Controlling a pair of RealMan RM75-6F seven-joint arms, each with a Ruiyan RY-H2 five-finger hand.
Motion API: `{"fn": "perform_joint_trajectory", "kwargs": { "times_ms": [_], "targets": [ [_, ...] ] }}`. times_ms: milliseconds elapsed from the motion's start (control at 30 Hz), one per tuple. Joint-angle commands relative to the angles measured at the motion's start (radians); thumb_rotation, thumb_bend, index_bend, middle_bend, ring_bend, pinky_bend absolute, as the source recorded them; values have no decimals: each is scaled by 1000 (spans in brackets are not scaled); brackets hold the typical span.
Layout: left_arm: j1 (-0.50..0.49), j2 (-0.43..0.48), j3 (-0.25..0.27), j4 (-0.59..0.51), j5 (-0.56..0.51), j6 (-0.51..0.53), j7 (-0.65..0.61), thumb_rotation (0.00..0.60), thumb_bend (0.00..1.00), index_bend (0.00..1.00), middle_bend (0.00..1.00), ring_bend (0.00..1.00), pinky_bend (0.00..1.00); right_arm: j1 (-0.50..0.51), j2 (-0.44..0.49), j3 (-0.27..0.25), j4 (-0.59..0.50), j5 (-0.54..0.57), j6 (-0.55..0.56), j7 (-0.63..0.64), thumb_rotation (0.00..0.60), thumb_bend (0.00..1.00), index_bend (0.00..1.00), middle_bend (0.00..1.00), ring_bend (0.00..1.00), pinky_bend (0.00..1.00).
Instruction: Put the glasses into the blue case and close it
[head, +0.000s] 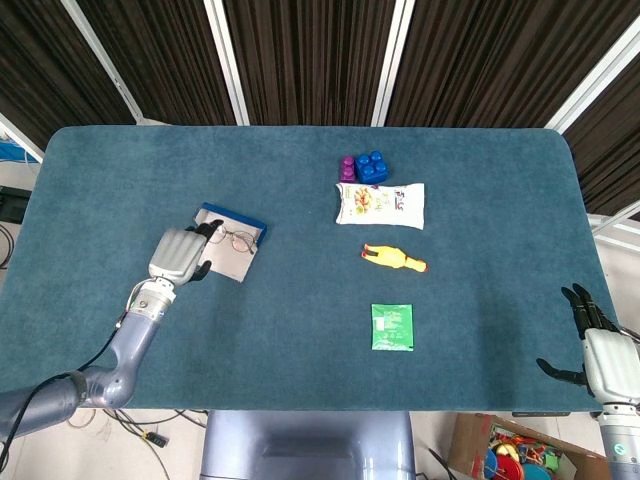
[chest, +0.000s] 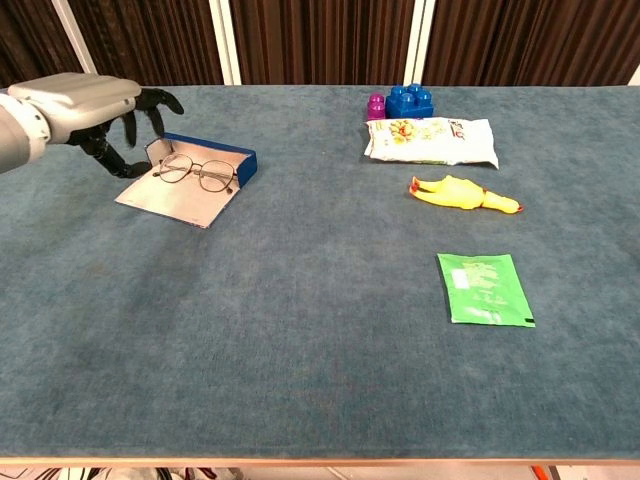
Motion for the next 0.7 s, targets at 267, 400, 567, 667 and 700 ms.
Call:
{"fn": "perform_joint_trajectory", "kwargs": {
  "times_ms": [267, 400, 567, 667, 700],
  "targets": [
    [14, -5, 0, 25, -69, -145, -136, 600, 384, 40, 627, 718, 825, -2, -2, 2, 6, -2, 7, 7, 600, 147, 53, 8, 165, 291],
    [2, -38, -16, 61, -112, -132, -100, 600, 426, 37, 649, 725, 825, -2, -2, 4, 7, 3, 5, 5, 600, 153, 53, 8, 165, 291],
    [-14, -68, -26, 97, -162, -137, -59, 600, 429, 33, 651, 726, 825, -2, -2, 5, 6, 8, 3, 1, 600, 154, 52, 8, 165, 291],
    [-28, -80, -28, 114, -202, -163, -33, 600, 429, 33, 652, 726, 825, -1, -2, 5, 4, 10, 2, -4, 600, 155, 53, 8, 165, 291],
    [-34, -84, -30, 121, -219, -176, -27, 600, 429, 33, 652, 726, 825, -1, -2, 4, 3, 10, 2, -5, 600, 155, 53, 8, 165, 291]
  ]
}}
